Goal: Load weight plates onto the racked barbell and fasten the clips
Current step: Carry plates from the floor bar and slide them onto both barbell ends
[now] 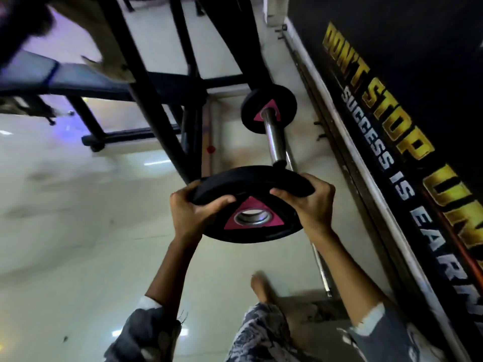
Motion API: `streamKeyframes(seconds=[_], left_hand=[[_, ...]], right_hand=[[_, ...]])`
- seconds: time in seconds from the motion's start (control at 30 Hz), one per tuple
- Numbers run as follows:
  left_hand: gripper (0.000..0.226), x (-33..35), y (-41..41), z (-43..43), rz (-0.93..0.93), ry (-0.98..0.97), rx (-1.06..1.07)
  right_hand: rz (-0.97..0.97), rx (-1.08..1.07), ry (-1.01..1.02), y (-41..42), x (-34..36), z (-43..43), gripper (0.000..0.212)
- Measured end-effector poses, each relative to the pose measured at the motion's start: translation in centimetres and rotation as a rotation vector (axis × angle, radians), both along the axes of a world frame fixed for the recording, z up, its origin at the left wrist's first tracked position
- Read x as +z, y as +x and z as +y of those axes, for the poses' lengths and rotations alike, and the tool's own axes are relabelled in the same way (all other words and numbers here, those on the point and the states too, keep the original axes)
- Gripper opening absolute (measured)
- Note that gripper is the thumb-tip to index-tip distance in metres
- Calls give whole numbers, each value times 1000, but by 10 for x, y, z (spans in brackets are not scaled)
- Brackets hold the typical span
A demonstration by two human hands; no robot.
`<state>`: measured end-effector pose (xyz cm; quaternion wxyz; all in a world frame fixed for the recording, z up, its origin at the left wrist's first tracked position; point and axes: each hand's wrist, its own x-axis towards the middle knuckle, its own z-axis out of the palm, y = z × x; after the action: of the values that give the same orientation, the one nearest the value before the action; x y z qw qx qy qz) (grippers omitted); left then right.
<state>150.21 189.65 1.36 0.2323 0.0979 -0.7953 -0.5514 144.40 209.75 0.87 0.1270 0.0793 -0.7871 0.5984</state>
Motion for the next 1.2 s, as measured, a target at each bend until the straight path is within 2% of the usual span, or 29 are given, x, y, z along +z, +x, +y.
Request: streamKeyframes(seconds=[0.07, 0.13, 0.2, 0.27, 0.37, 0.5, 0.63, 0.73, 0.87, 1.0, 1.1, 1.2], left_hand=[[45, 37, 36, -17, 43, -36, 63], [36, 67, 65, -35, 77, -56, 146], [41, 95, 96, -55, 127, -76, 237], [45, 117, 124, -75, 175, -76, 306], [29, 143, 159, -106, 221, -83, 353], [25, 163, 184, -166, 267, -103, 379], [43, 176, 184, -237, 246, -143, 358], [34, 183, 175, -282, 250, -136, 341], [34, 187, 152, -327, 254, -151, 279], [40, 186, 136, -361, 281, -159, 223], [34, 187, 120, -373, 265, -150, 179], [42, 189, 94, -381, 284, -173, 152]], right_hand=[[62, 57, -16, 25, 36, -22, 70], [107, 110, -41, 45, 66, -45, 51], [159, 155, -44, 65, 94, -70, 50], [190, 194, -15, 83, 116, -97, 58], [242, 222, -14, 104, 139, -139, 68], [282, 256, -8, 123, 154, -201, 77], [263, 230, -20, 128, 166, -266, 81], [258, 210, -40, 127, 169, -309, 70], [258, 147, -63, 119, 172, -348, 61], [286, 89, -61, 114, 168, -377, 65], [269, 45, -49, 104, 168, -388, 66], [257, 14, -66, 84, 169, -397, 67]])
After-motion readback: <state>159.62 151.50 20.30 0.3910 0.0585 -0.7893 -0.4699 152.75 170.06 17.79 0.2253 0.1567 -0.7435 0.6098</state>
